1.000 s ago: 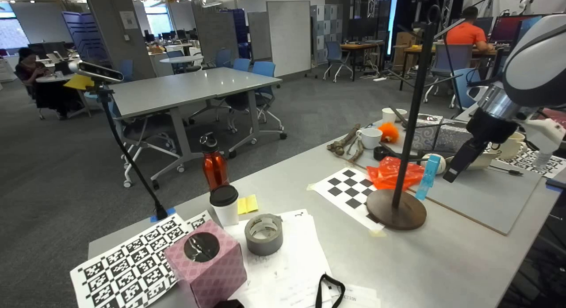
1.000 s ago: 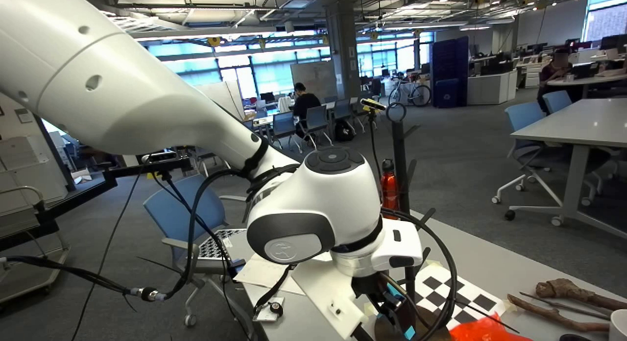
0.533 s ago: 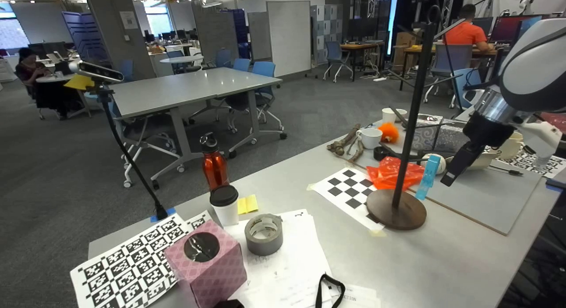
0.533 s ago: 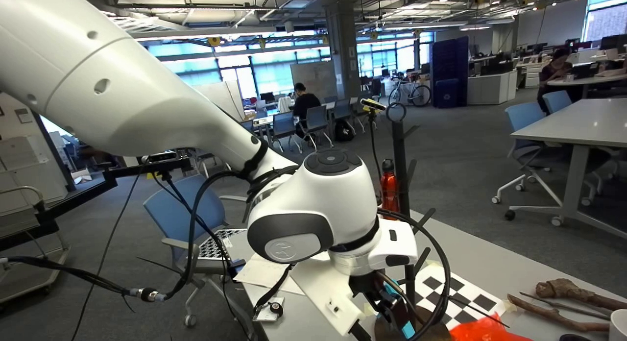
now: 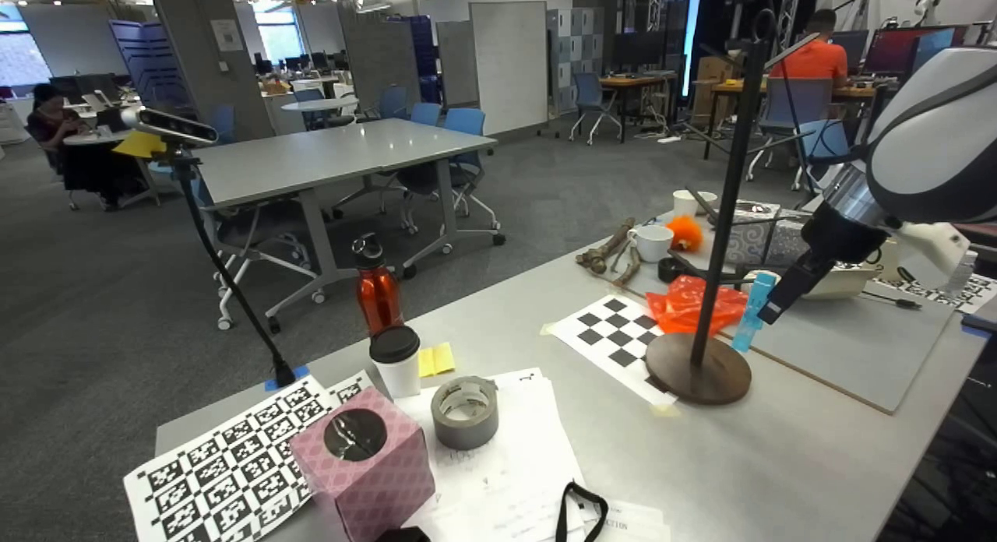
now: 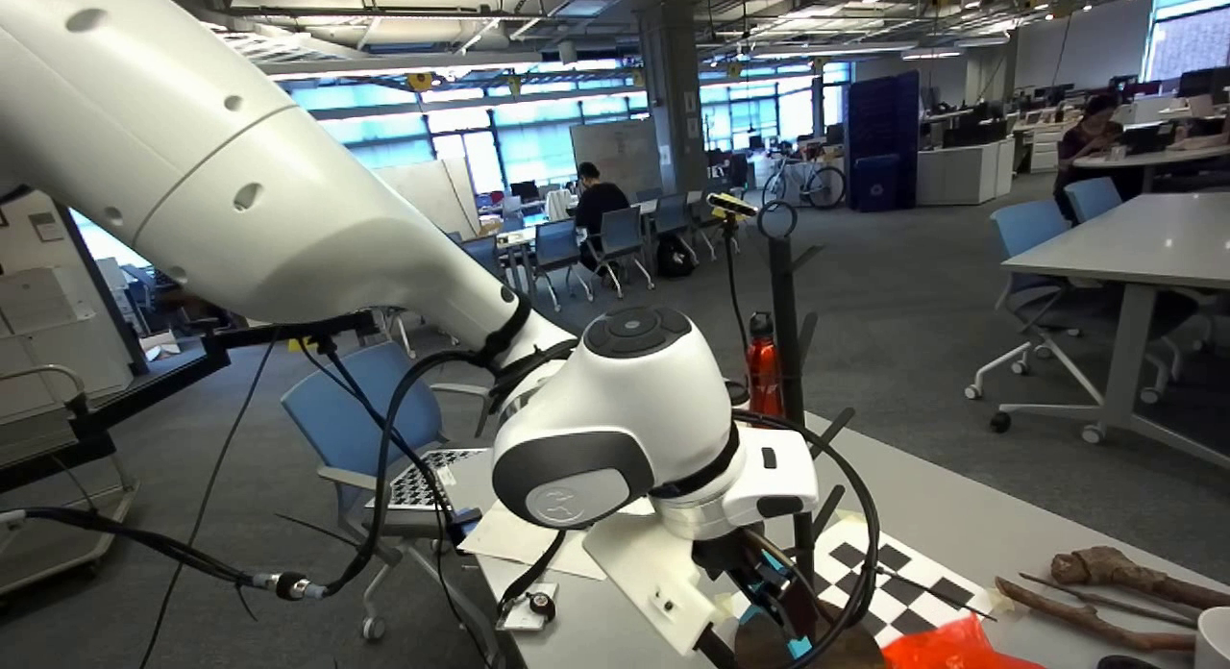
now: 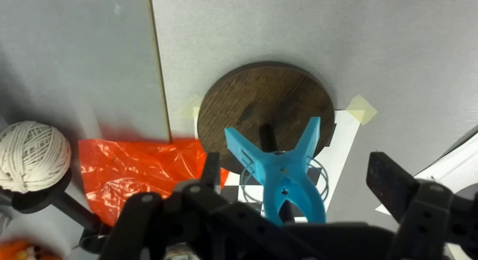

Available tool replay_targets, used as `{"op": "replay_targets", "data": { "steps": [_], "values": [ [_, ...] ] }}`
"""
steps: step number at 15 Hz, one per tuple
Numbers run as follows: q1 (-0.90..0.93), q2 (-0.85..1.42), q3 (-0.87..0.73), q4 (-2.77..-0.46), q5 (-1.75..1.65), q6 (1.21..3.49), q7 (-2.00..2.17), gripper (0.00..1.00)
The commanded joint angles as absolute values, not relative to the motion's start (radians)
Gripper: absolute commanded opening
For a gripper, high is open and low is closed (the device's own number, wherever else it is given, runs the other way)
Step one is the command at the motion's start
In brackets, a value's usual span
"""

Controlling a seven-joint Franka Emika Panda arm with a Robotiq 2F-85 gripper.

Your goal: Take the object from the stand and put it on the table

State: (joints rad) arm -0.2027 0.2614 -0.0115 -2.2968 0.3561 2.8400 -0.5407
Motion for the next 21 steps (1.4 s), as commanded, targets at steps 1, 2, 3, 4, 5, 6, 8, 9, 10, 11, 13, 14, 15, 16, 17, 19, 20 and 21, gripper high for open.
{"op": "replay_targets", "data": {
  "steps": [1,2,3,4,5,6,8,9,10,11,13,14,15,16,17,19,20,21],
  "values": [
    [-0.196,0.304,-0.018,-2.263,0.351,2.892,-0.524,1.00],
    [-0.197,0.312,-0.018,-2.257,0.351,2.894,-0.527,1.00],
    [-0.200,0.322,-0.013,-2.248,0.355,2.889,-0.534,1.00],
    [-0.204,0.328,-0.007,-2.240,0.362,2.881,-0.542,1.00],
    [-0.207,0.336,-0.002,-2.230,0.367,2.876,-0.547,1.00],
    [-0.207,0.342,0.001,-2.221,0.368,2.874,-0.548,1.00],
    [-0.202,0.354,0.001,-2.206,0.361,2.877,-0.544,1.00],
    [-0.199,0.358,0.000,-2.200,0.358,2.877,-0.540,1.00],
    [-0.198,0.363,-0.001,-2.195,0.357,2.877,-0.540,1.00],
    [-0.196,0.368,-0.002,-2.189,0.356,2.876,-0.539,1.00],
    [-0.196,0.375,-0.003,-2.184,0.355,2.875,-0.538,0.83],
    [-0.197,0.378,-0.003,-2.183,0.357,2.875,-0.538,0.74],
    [-0.196,0.377,-0.005,-2.183,0.355,2.875,-0.536,0.66],
    [-0.195,0.377,-0.006,-2.184,0.354,2.875,-0.535,0.58],
    [-0.196,0.375,-0.006,-2.184,0.356,2.875,-0.534,0.51],
    [-0.199,0.372,-0.004,-2.186,0.360,2.876,-0.536,0.36],
    [-0.199,0.367,-0.004,-2.192,0.361,2.878,-0.537,0.36],
    [-0.197,0.360,-0.006,-2.199,0.359,2.883,-0.535,0.36]
  ]
}}
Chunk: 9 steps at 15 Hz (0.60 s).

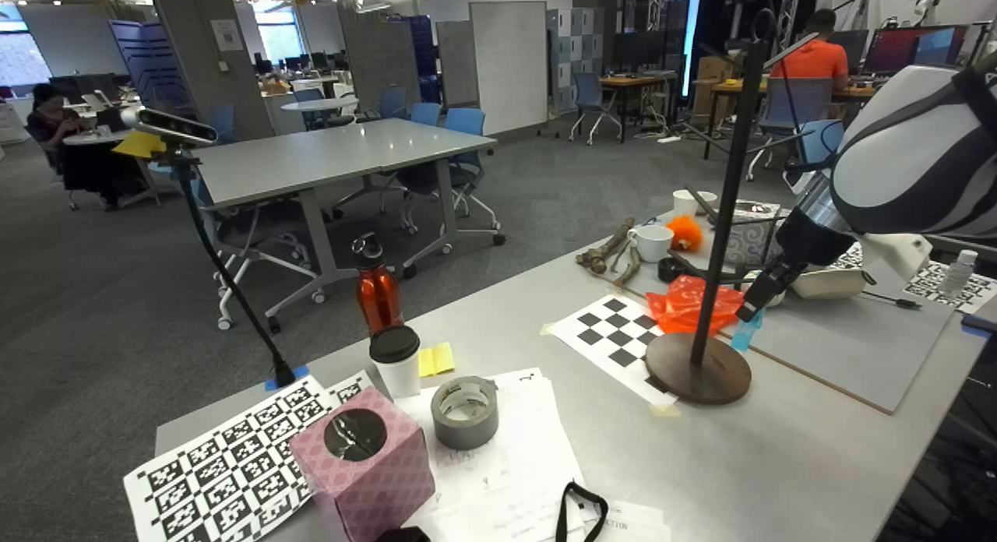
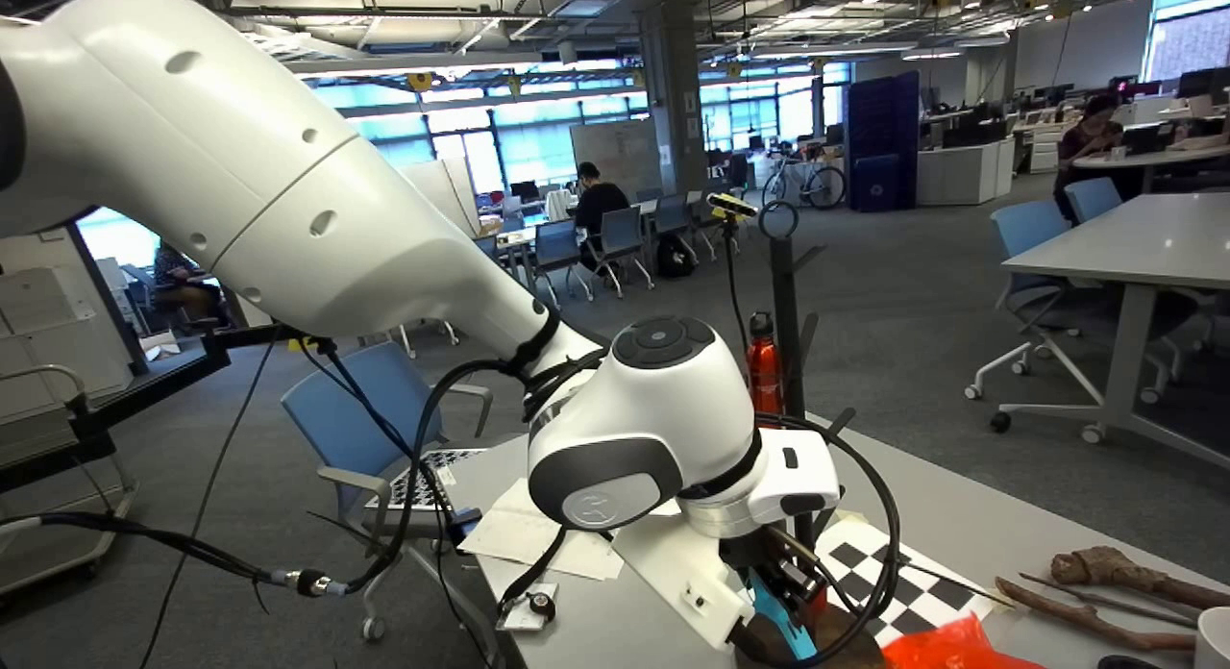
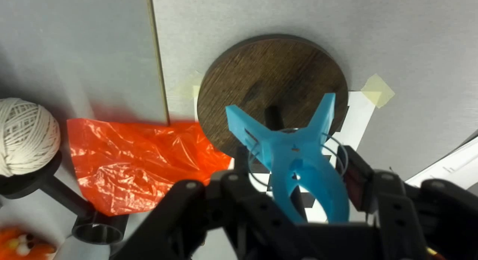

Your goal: Take the object from the stand and put it on the table

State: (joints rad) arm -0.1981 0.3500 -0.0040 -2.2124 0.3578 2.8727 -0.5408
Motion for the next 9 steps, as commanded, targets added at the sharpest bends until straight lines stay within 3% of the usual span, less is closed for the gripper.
{"op": "replay_targets", "data": {
  "steps": [1,9],
  "values": [
    [-0.196,0.355,-0.008,-2.206,0.358,2.886,-0.534,0.36],
    [-0.188,0.301,-0.018,-2.264,0.353,2.893,-0.524,0.36]
  ]
}}
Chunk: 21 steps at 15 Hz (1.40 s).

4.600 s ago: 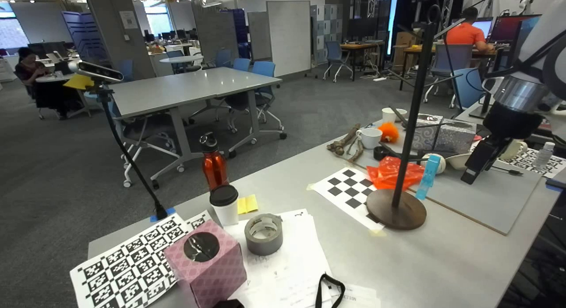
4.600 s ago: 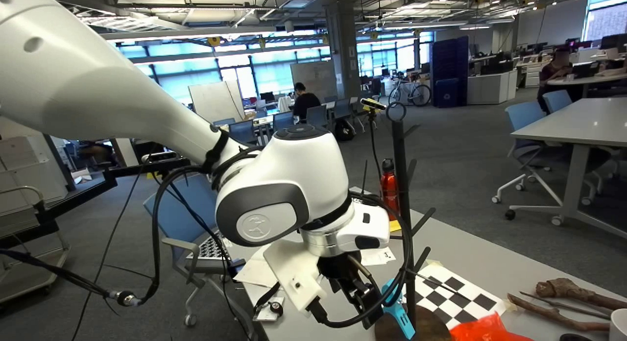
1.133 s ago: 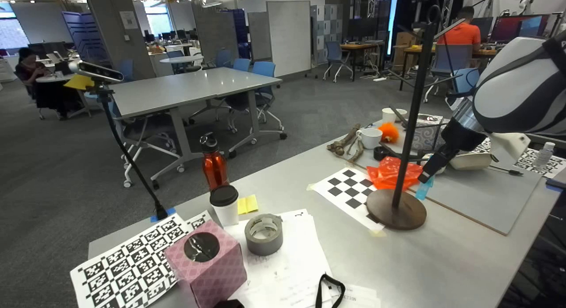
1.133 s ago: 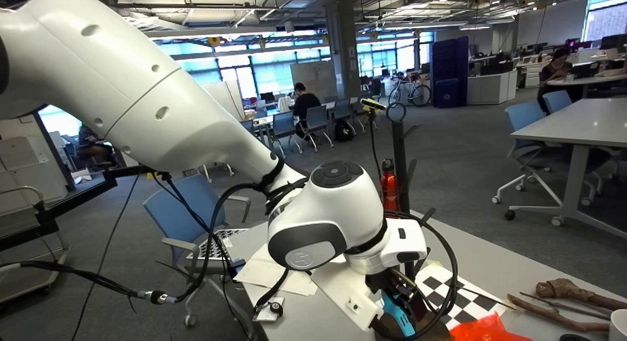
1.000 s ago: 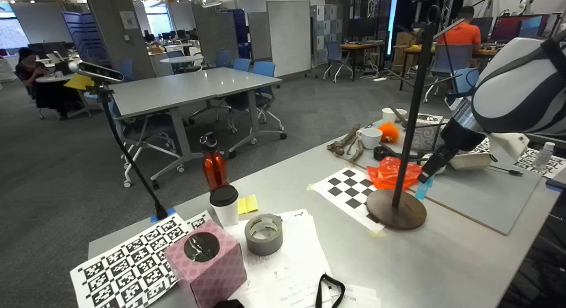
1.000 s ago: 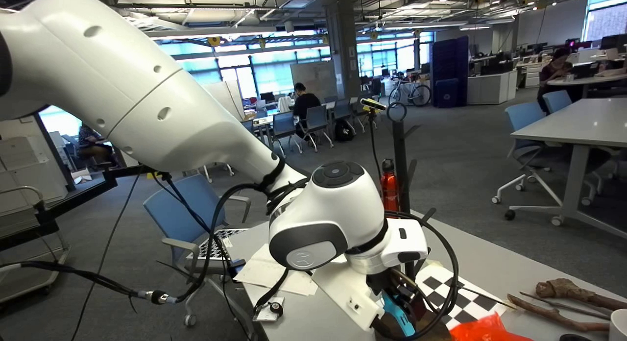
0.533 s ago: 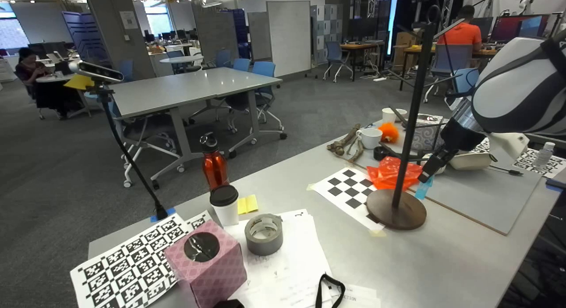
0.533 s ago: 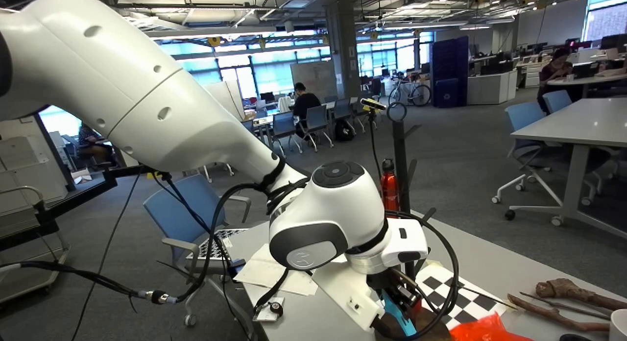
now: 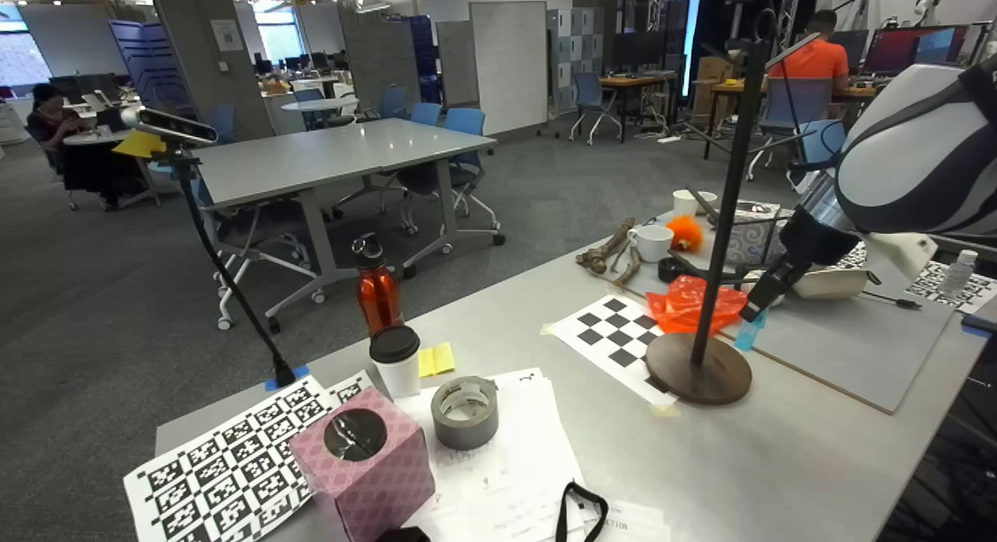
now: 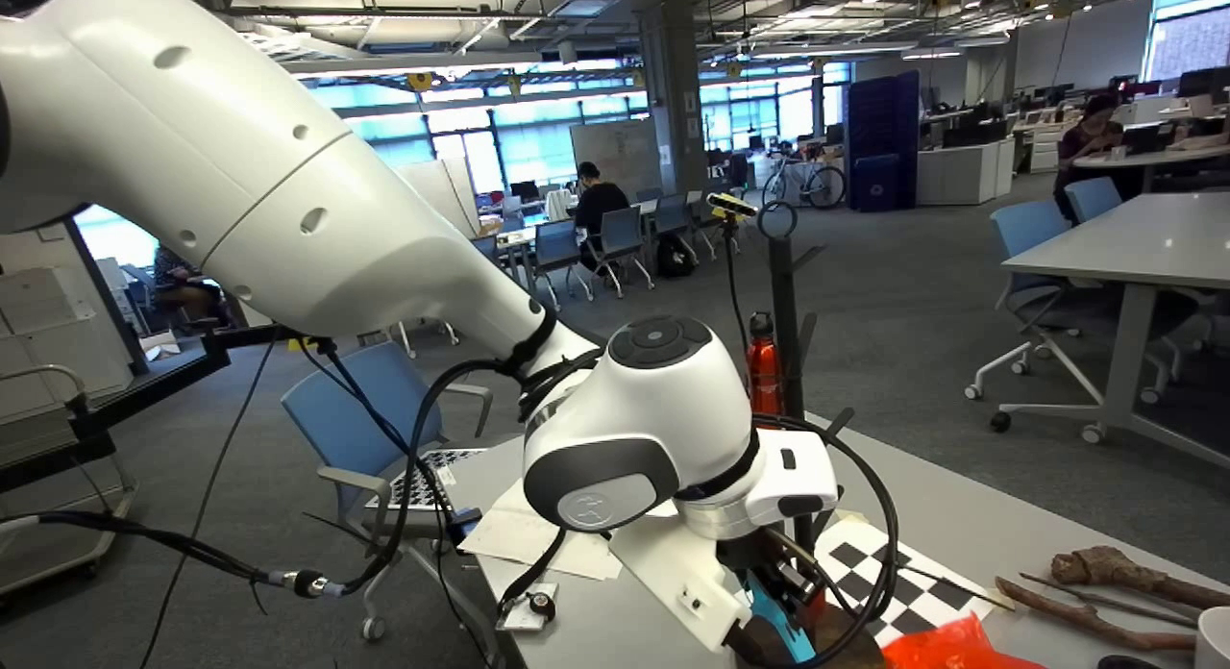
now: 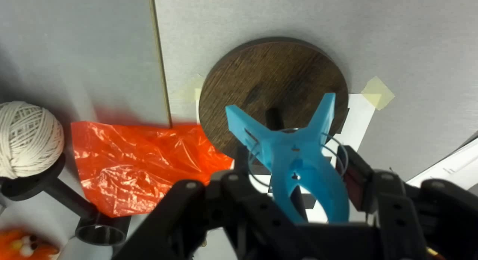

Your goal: Take the object from the stand and put it on the table

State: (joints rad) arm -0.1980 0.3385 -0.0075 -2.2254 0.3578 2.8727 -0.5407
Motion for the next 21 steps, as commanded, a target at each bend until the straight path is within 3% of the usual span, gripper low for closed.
{"op": "replay_targets", "data": {
  "steps": [1,21],
  "values": [
    [-0.187,0.294,-0.017,-2.270,0.354,2.896,-0.525,0.36],
    [-0.173,0.139,-0.042,-2.385,0.289,2.888,-0.452,0.36]
  ]
}}
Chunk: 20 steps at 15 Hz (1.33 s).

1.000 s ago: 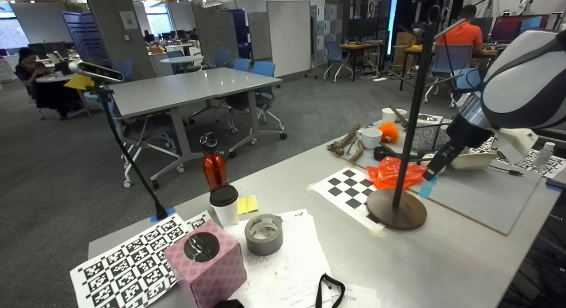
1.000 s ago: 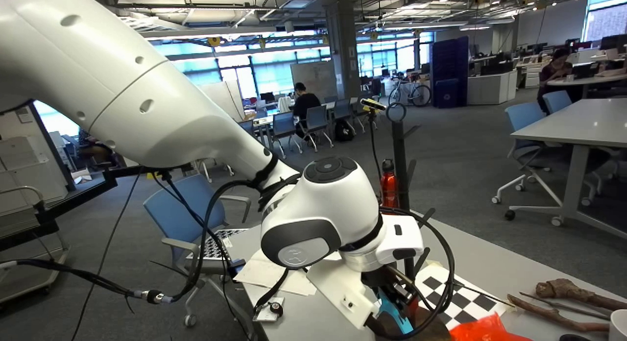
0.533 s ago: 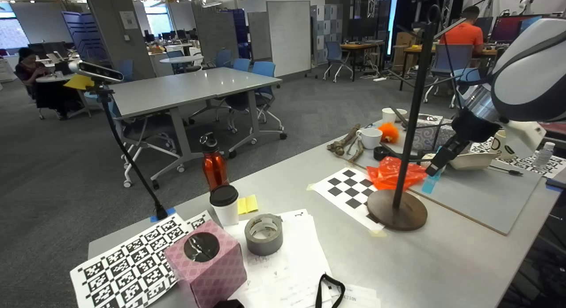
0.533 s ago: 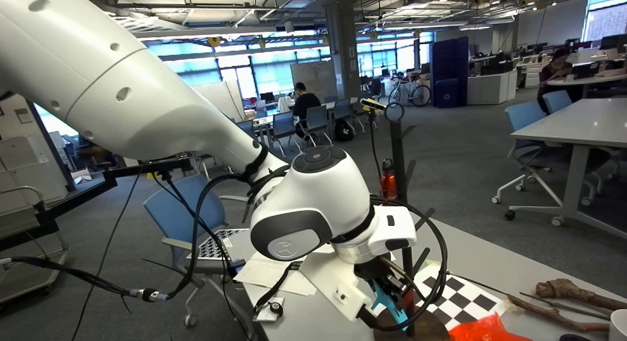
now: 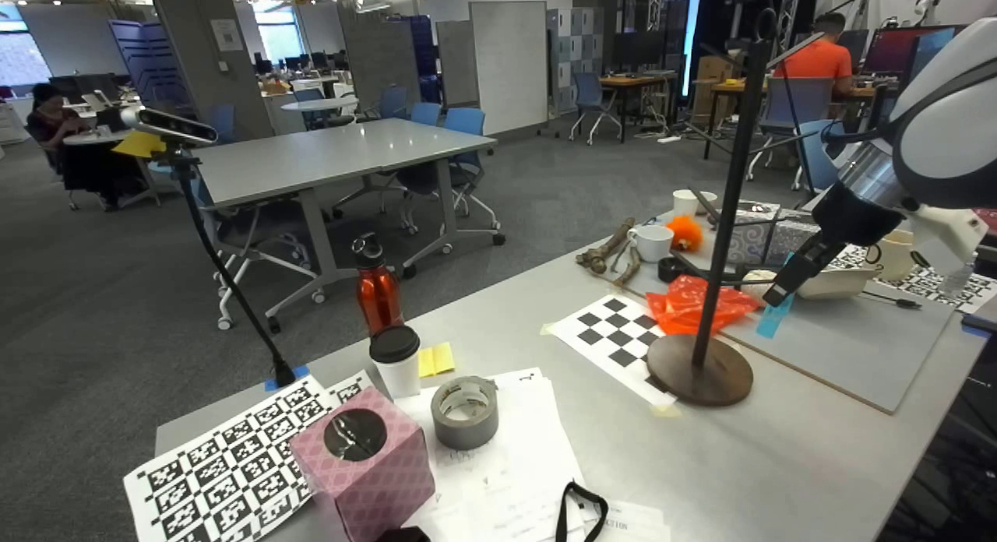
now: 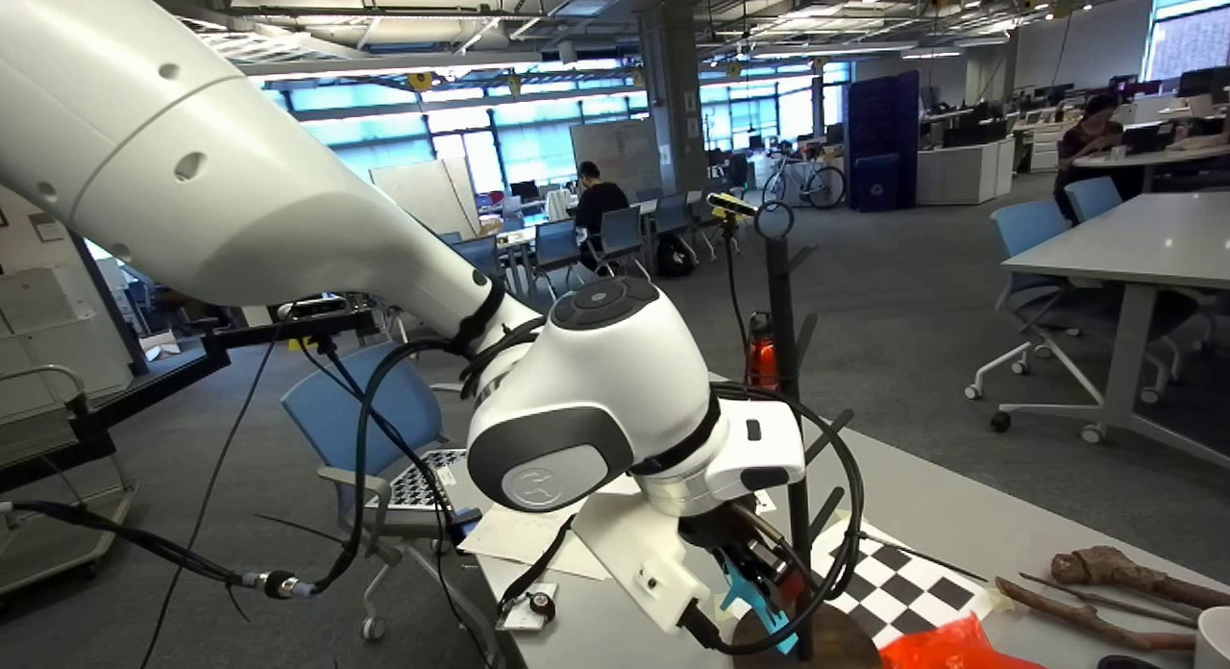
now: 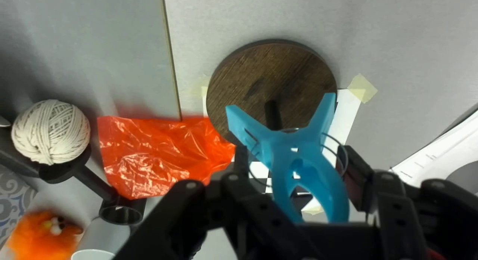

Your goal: Take the object from the stand and put it on the table

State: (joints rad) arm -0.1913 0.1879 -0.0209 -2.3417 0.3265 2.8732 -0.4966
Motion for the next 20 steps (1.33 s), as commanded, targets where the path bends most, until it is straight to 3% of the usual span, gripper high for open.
{"op": "replay_targets", "data": {
  "steps": [1,20],
  "values": [
    [-0.172,0.128,-0.044,-2.392,0.277,2.884,-0.443,0.36],
    [-0.128,-0.110,-0.056,-2.506,-0.113,2.728,-0.081,0.36]
  ]
}}
